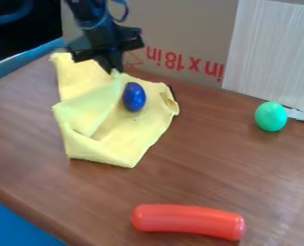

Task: Fold the cloth from bottom left to top right

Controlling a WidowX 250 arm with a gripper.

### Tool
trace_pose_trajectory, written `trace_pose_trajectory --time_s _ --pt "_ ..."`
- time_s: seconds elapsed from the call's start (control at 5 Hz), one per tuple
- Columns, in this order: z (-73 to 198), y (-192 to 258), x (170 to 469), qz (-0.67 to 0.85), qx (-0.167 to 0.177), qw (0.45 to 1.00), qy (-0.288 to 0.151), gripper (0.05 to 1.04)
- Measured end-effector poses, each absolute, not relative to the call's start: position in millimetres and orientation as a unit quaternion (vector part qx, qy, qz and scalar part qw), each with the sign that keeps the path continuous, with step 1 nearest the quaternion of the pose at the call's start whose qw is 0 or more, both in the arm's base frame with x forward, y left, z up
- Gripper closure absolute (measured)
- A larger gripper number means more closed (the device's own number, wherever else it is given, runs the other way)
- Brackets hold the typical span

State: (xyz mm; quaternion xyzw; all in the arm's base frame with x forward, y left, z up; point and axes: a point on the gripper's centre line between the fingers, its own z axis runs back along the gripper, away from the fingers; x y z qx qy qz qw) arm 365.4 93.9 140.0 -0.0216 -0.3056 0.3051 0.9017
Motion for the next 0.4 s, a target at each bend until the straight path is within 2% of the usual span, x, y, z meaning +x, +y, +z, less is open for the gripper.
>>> trace_pose_trajectory --time_s 0.4 --pt "137.8 62.0 375.2 0.297 -0.017 0.902 -0.313 1.021"
